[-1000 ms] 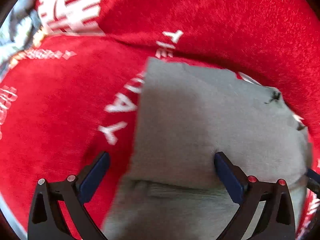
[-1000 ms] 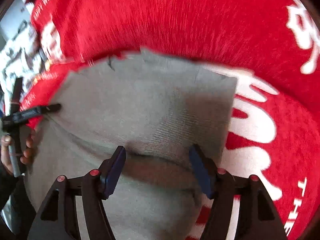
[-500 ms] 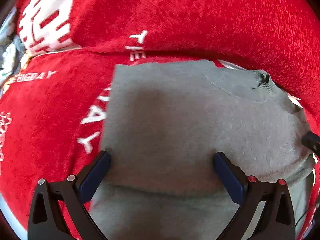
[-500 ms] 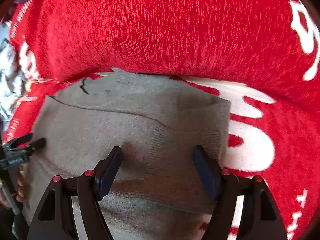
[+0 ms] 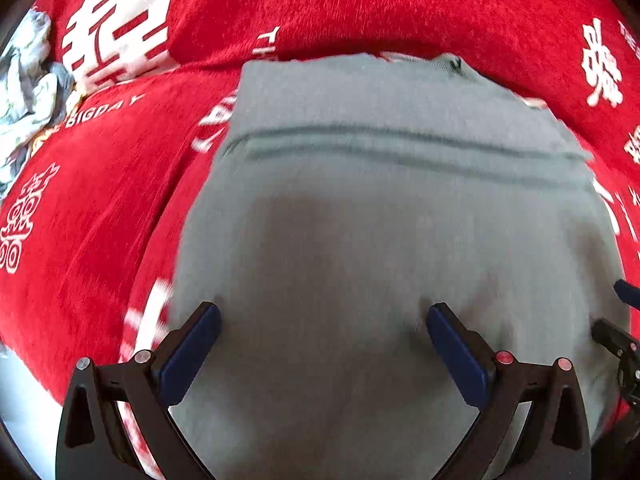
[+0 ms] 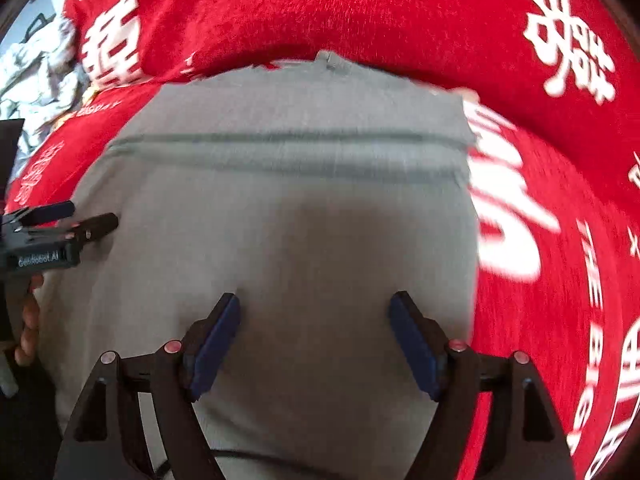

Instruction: Fold small clothes

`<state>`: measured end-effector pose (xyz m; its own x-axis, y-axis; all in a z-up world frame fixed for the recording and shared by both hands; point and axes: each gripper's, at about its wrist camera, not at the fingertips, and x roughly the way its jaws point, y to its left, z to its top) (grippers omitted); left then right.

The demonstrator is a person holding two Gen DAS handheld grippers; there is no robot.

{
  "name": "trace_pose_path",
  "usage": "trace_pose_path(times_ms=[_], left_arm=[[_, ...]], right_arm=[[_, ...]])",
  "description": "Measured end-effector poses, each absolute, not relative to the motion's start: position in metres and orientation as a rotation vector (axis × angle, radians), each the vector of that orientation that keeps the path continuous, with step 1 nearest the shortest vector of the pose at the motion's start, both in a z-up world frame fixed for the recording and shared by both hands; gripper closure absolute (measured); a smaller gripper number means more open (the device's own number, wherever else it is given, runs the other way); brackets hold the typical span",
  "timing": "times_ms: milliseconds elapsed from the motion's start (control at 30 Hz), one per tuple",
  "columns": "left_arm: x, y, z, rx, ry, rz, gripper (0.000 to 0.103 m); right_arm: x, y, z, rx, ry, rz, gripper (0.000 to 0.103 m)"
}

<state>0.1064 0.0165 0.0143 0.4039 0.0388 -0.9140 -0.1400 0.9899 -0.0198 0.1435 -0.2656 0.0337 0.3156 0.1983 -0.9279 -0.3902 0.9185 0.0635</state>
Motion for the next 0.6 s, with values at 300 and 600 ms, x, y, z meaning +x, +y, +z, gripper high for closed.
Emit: trace_pose_path(times_ms=[300, 600], left_arm=[[0.036, 0.041, 0.02, -0.068, 1.237, 0.142, 0.0], [-0.007, 0.036, -0.012, -0.126, 1.355, 0.095, 0.0]], right_arm=[[0.028, -0.361, 0.04, -0.278, 1.347, 0.289, 0.022], [-0.002, -0.377, 0.063, 0.006, 1.232, 0.403, 0.023]])
